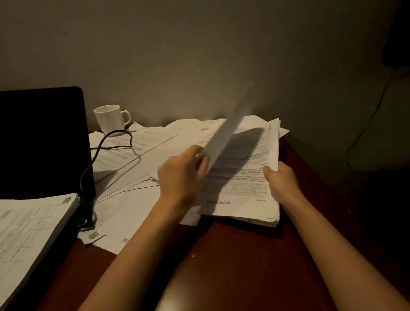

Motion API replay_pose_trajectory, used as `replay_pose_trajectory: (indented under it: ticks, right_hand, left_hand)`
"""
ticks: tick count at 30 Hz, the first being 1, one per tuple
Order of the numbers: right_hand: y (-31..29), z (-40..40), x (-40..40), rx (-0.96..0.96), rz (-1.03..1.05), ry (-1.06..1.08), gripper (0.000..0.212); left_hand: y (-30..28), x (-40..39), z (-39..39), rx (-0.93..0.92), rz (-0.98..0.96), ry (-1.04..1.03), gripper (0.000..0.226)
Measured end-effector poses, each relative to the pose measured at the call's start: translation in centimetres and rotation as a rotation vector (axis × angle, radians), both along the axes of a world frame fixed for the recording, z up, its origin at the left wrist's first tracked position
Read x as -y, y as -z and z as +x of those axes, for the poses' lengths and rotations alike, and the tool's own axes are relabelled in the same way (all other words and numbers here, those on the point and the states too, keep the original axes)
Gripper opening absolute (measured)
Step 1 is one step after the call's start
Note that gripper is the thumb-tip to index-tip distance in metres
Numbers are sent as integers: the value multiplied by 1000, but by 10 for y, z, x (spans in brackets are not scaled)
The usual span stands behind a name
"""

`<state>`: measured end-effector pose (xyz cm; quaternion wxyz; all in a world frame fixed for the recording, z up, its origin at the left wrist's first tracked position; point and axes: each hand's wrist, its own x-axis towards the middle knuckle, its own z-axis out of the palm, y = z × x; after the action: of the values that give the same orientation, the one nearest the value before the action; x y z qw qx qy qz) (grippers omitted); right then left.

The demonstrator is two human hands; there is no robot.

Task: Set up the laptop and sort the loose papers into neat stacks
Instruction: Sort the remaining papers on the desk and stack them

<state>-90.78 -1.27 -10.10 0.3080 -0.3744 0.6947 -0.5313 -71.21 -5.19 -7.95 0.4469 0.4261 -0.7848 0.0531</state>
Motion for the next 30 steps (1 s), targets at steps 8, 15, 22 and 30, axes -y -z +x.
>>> replay_pose_trajectory:
  ticks: [8, 15, 22, 30]
  right_hand:
    - [-10, 1, -6, 327, -28, -17, 44]
    - [-5, -2, -9, 109, 71, -50, 34]
    - [-4, -3, -4, 89, 115, 58, 33]
    - [-4, -1, -6, 37, 133, 48, 34]
  left_hand:
    - [5, -27, -24, -242, 650, 368, 45]
    - [5, -11, -12, -282, 543, 432, 26]
    - [33, 51, 61, 316, 531, -479, 29]
    - [40, 68, 76, 207, 640, -584, 54]
